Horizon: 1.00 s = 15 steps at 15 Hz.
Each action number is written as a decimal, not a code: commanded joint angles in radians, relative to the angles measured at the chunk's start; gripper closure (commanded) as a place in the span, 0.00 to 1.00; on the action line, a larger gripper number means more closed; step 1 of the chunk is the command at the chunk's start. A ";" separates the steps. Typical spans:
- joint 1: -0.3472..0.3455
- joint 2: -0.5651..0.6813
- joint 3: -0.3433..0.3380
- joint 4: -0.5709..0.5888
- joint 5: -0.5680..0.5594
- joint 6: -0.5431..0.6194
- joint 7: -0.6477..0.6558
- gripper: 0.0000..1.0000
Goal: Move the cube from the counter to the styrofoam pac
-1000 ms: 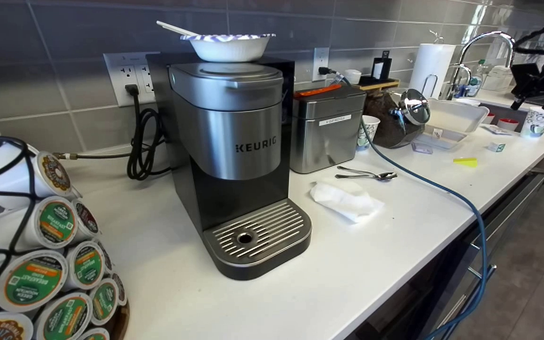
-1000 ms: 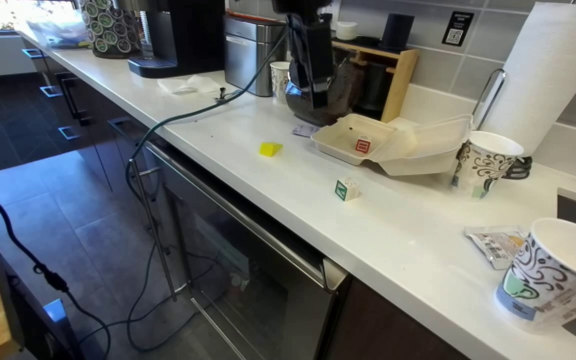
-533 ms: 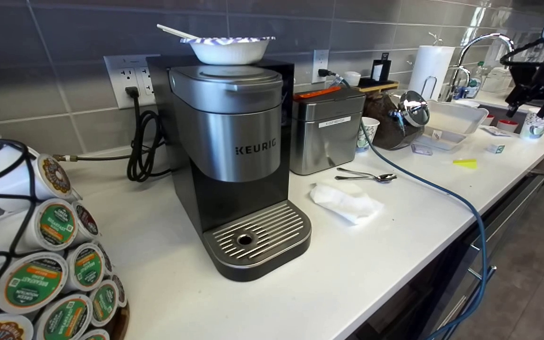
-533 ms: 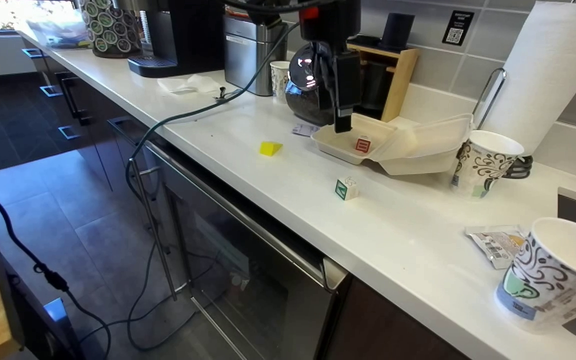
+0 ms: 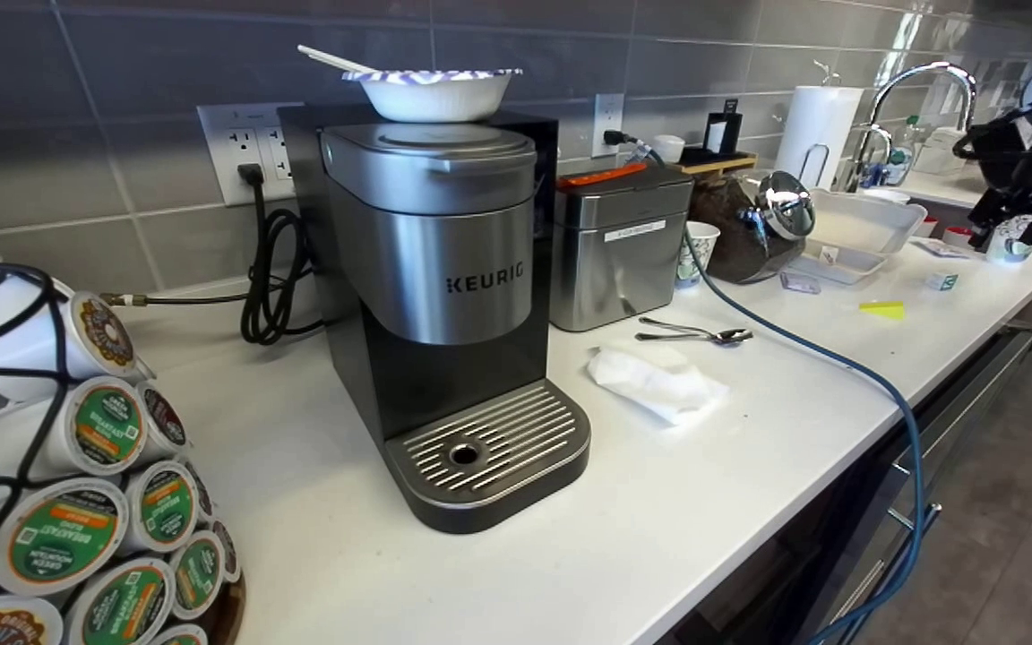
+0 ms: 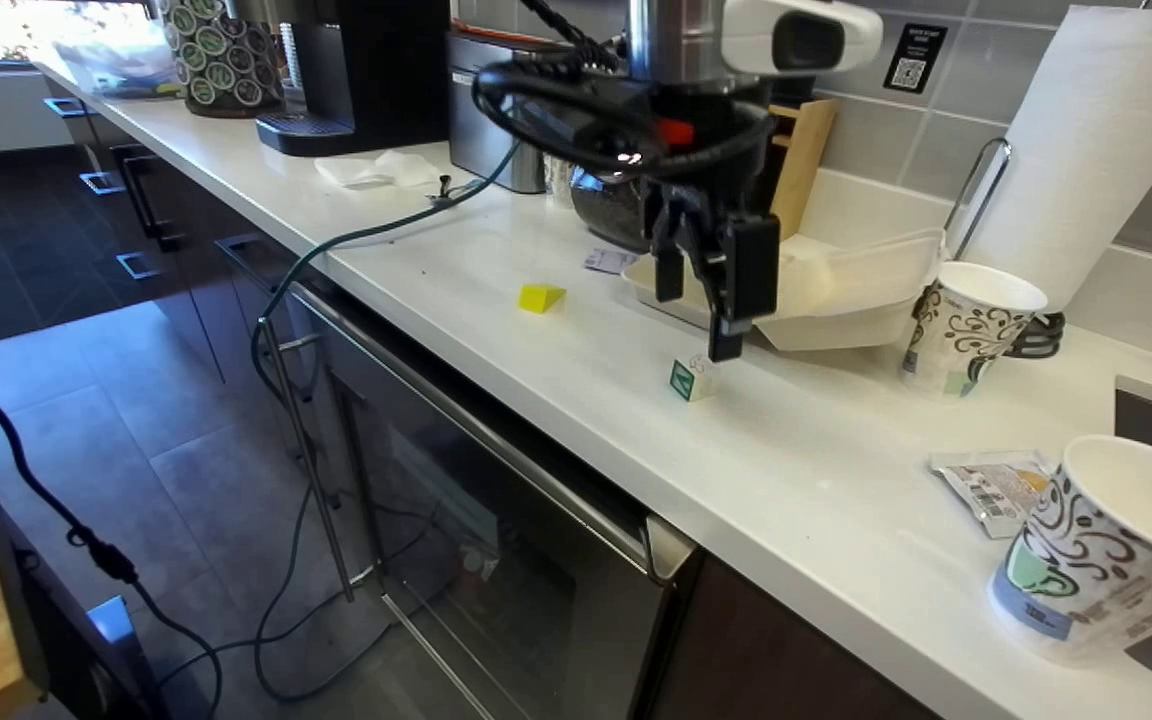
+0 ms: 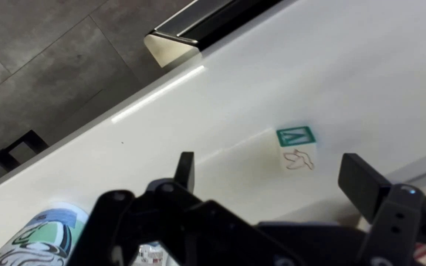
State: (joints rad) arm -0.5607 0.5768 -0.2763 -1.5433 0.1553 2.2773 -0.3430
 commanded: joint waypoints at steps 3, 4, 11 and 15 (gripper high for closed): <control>-0.082 0.149 0.078 0.129 -0.014 -0.038 -0.098 0.00; -0.091 0.154 0.093 0.136 -0.012 -0.040 -0.111 0.00; -0.105 0.172 0.147 0.172 -0.018 -0.041 -0.155 0.00; -0.090 0.189 0.154 0.180 -0.032 -0.032 -0.151 0.00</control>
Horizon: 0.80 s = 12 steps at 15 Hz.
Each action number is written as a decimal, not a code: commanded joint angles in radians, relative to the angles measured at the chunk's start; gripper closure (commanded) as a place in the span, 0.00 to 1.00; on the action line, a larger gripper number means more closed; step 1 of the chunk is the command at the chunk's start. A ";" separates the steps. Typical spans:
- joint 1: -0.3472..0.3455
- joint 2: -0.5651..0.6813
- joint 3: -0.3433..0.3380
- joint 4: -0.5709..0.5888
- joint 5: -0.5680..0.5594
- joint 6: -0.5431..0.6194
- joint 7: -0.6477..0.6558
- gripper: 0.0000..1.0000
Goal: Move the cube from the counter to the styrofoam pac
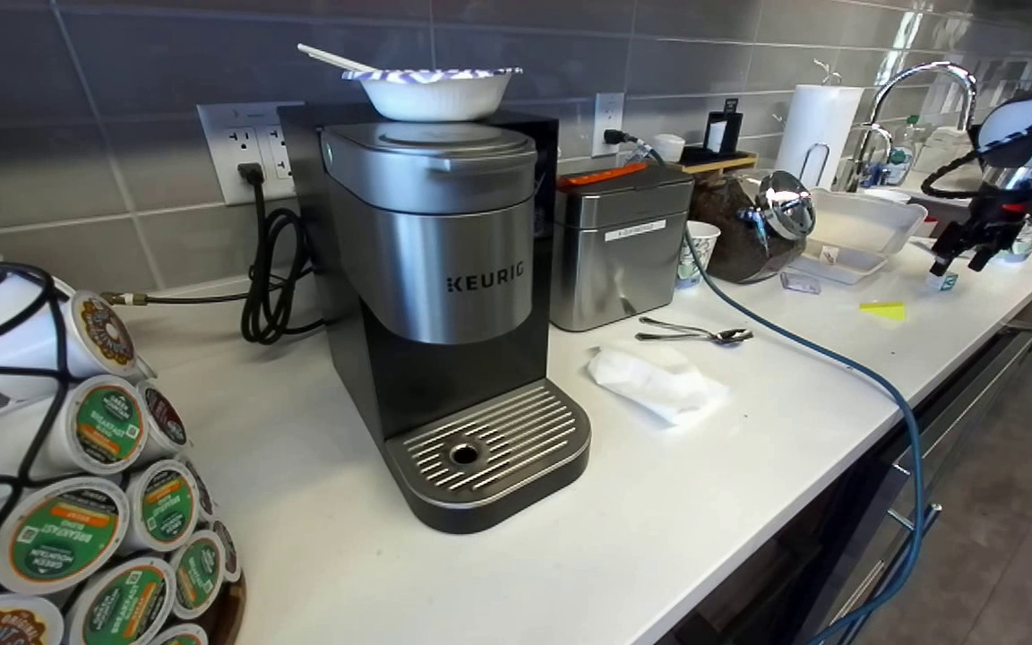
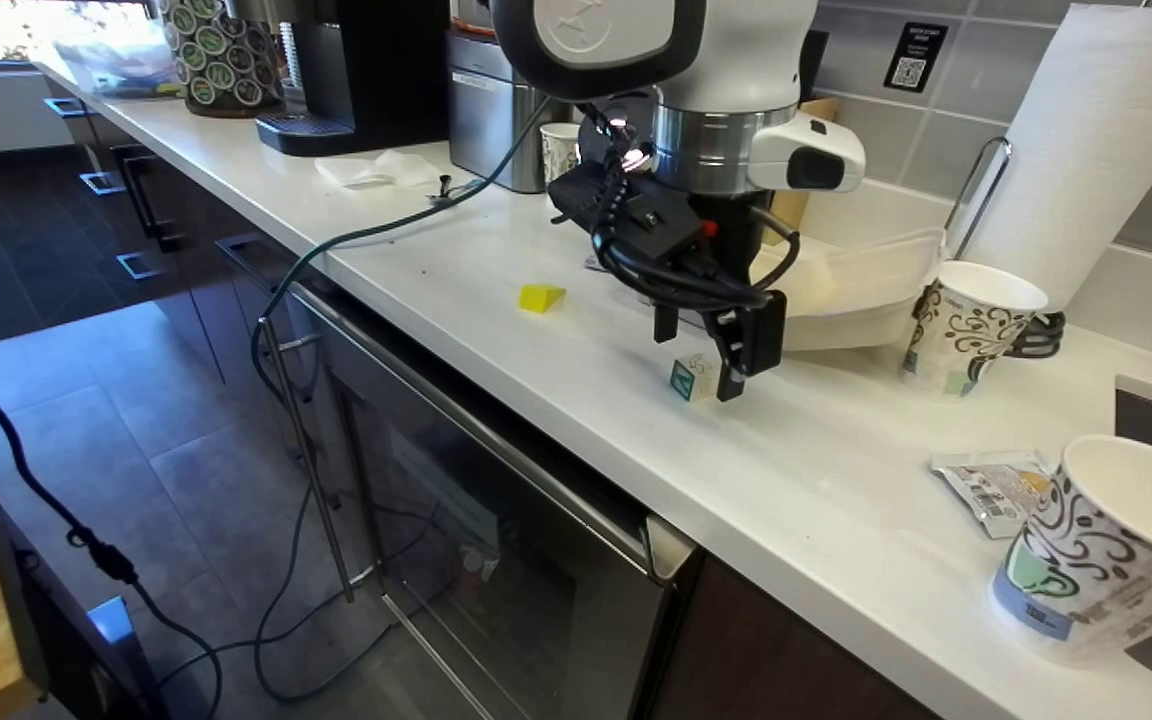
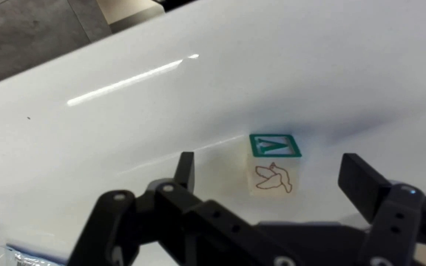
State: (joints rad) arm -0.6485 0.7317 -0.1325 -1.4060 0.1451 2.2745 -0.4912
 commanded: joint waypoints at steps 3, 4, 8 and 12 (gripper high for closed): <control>0.005 0.053 0.002 0.061 -0.035 -0.027 0.019 0.27; 0.002 0.058 0.003 0.068 -0.036 -0.029 0.015 0.27; -0.003 0.060 -0.003 0.075 -0.046 -0.033 0.018 0.60; -0.014 0.006 -0.005 0.031 -0.027 -0.039 -0.017 0.91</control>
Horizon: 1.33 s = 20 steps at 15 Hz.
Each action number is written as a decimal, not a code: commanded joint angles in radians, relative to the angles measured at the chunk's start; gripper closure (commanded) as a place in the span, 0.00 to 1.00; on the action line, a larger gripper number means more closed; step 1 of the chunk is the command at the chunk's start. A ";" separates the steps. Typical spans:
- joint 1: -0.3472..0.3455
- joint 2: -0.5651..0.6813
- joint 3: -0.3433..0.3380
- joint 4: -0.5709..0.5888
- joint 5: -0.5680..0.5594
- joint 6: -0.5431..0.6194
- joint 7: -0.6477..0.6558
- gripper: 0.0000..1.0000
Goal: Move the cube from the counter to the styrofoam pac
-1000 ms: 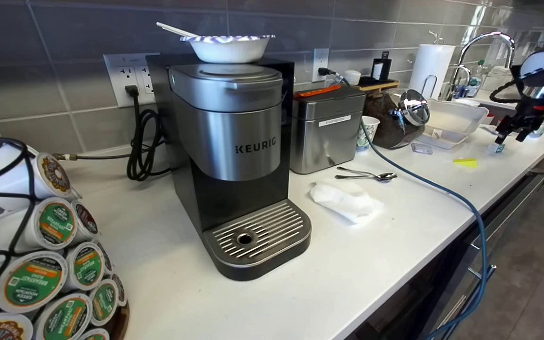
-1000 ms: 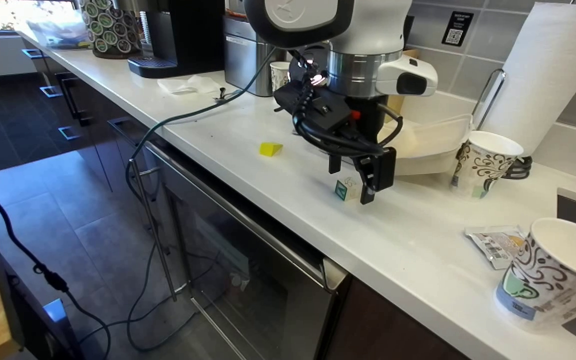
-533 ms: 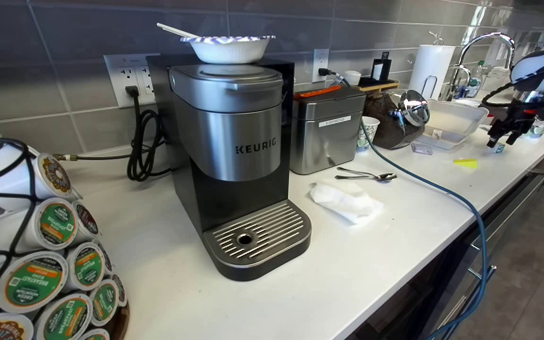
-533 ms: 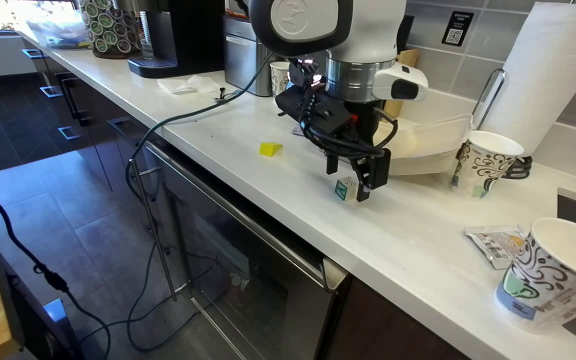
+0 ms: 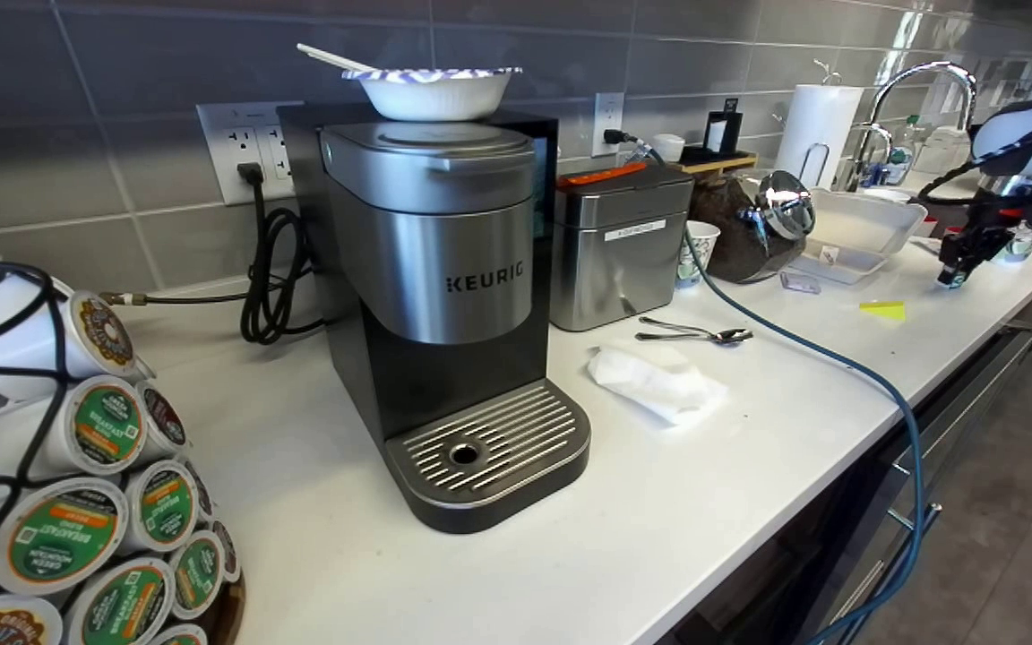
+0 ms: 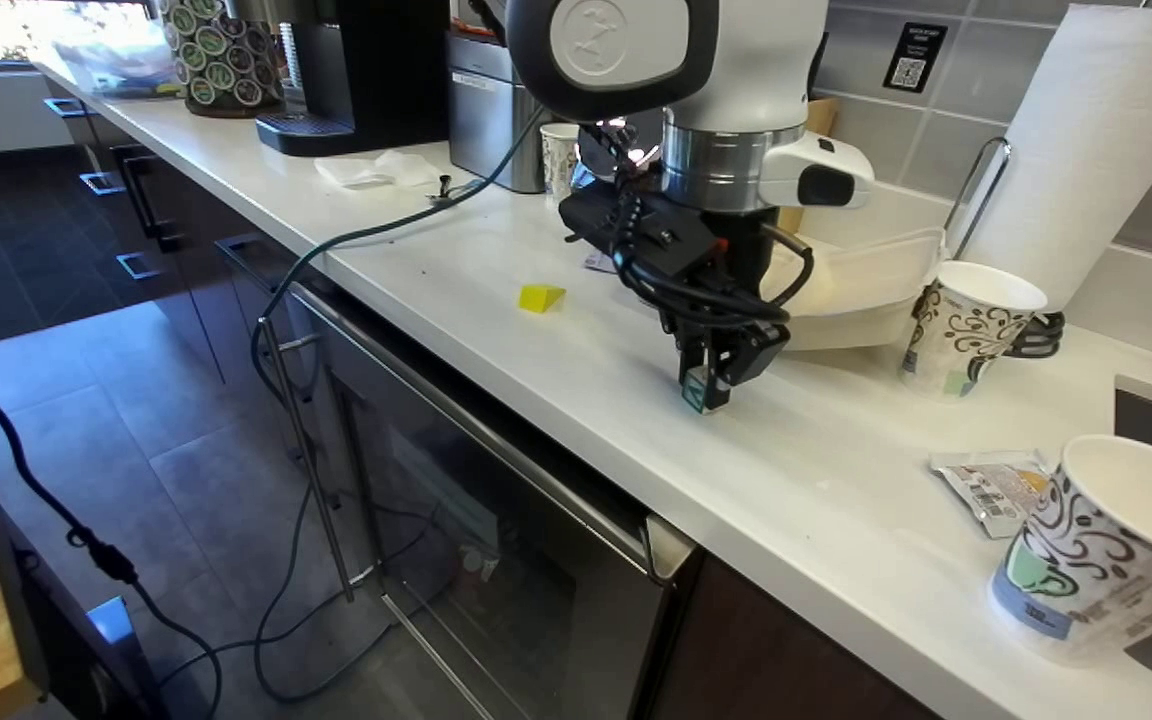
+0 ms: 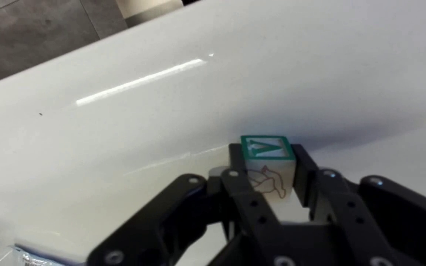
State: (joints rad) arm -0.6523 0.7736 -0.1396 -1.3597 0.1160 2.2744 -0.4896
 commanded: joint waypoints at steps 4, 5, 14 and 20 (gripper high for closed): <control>-0.040 -0.161 0.061 -0.080 0.086 -0.017 -0.080 0.91; -0.042 -0.191 0.083 -0.089 0.112 -0.014 -0.100 0.91; 0.066 -0.159 0.131 -0.068 0.115 -0.087 -0.086 0.91; 0.116 -0.054 0.109 -0.018 0.127 0.036 -0.011 0.91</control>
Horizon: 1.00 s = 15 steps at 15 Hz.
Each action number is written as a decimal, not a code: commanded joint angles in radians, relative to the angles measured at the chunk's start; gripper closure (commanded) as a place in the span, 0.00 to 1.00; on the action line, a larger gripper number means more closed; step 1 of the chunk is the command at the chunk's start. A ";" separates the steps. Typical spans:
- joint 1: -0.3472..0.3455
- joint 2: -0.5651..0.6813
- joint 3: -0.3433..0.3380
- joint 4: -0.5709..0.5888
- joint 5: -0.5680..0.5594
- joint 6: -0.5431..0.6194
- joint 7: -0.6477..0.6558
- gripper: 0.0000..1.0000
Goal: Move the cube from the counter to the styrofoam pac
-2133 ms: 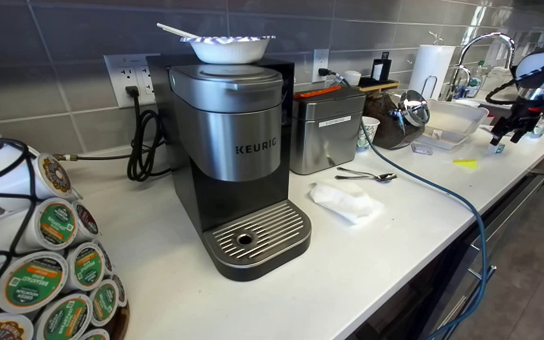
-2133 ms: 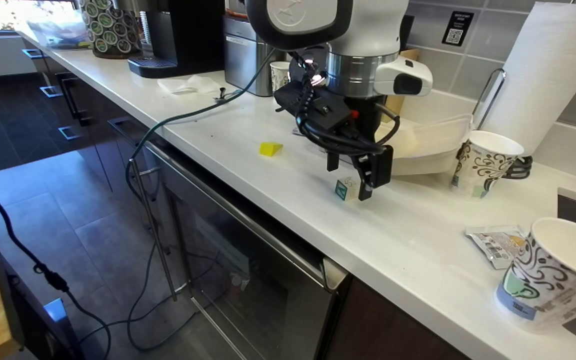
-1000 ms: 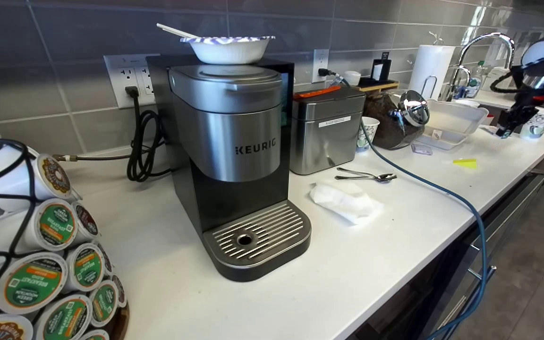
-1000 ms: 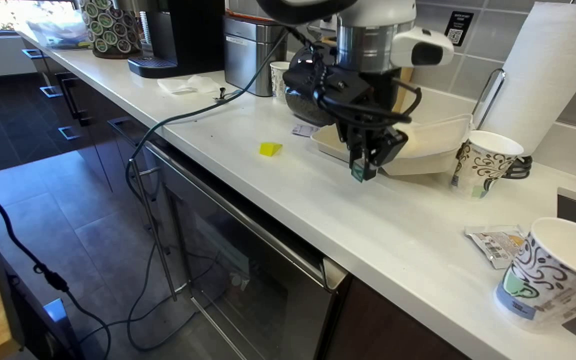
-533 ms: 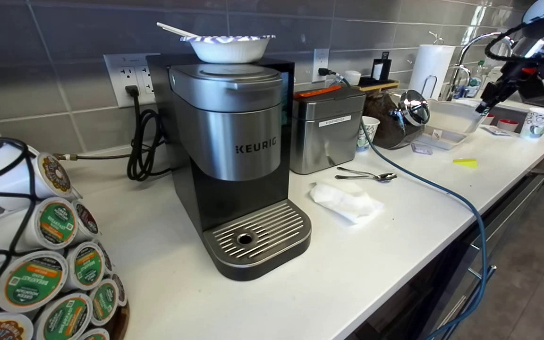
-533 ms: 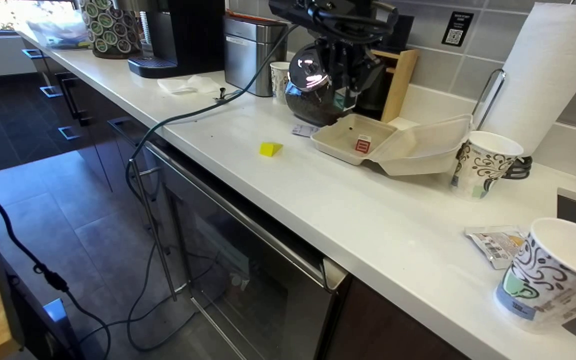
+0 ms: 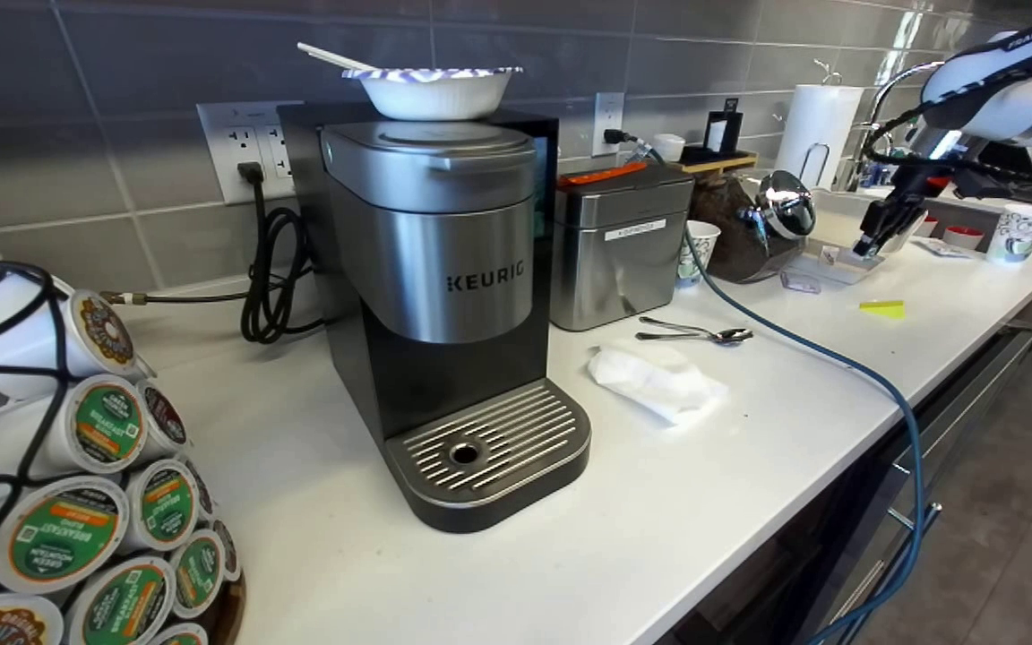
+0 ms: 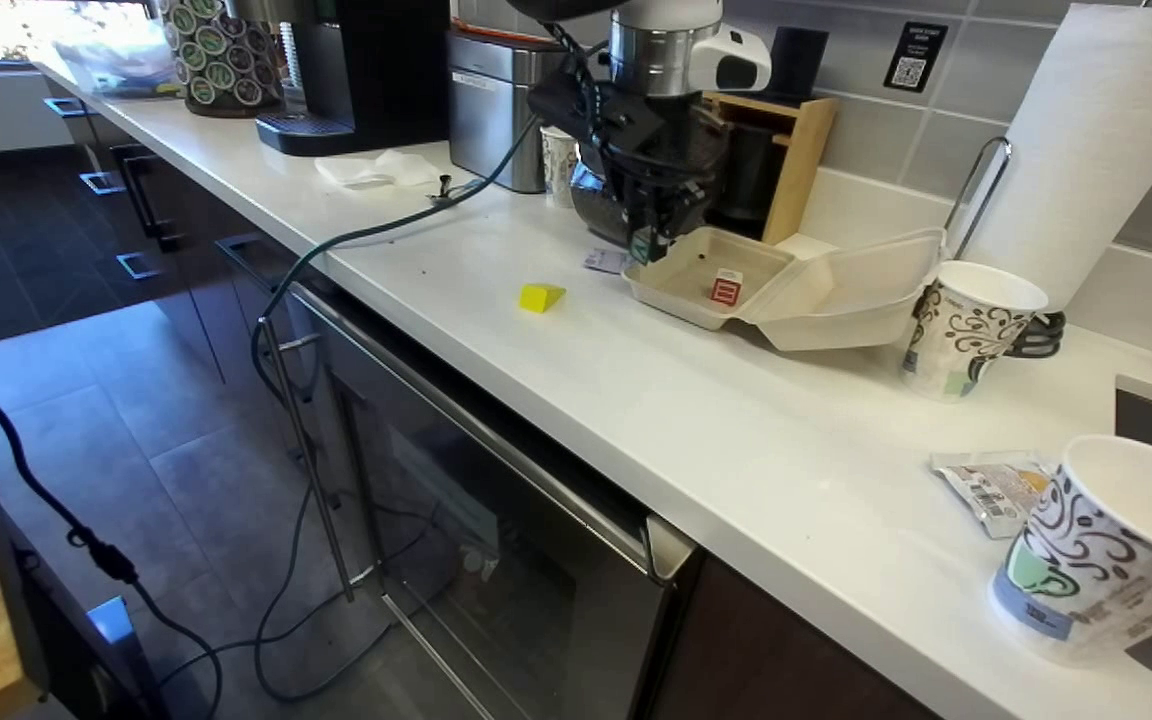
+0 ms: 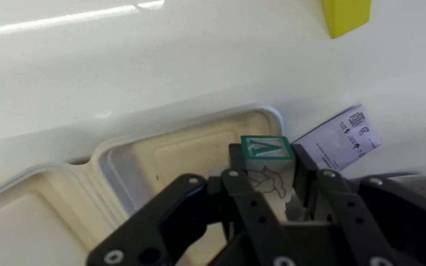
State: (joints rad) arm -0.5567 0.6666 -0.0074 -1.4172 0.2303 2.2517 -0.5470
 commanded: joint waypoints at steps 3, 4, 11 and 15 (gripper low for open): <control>0.022 0.089 -0.028 0.068 0.008 0.126 0.097 0.91; 0.023 0.099 -0.033 0.078 0.001 0.128 0.115 0.91; -0.043 0.007 -0.050 0.029 0.018 0.064 0.101 0.04; -0.135 -0.102 -0.083 -0.077 0.017 0.049 -0.026 0.00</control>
State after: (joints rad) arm -0.6179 0.6716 -0.0937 -1.3702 0.2283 2.3298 -0.4542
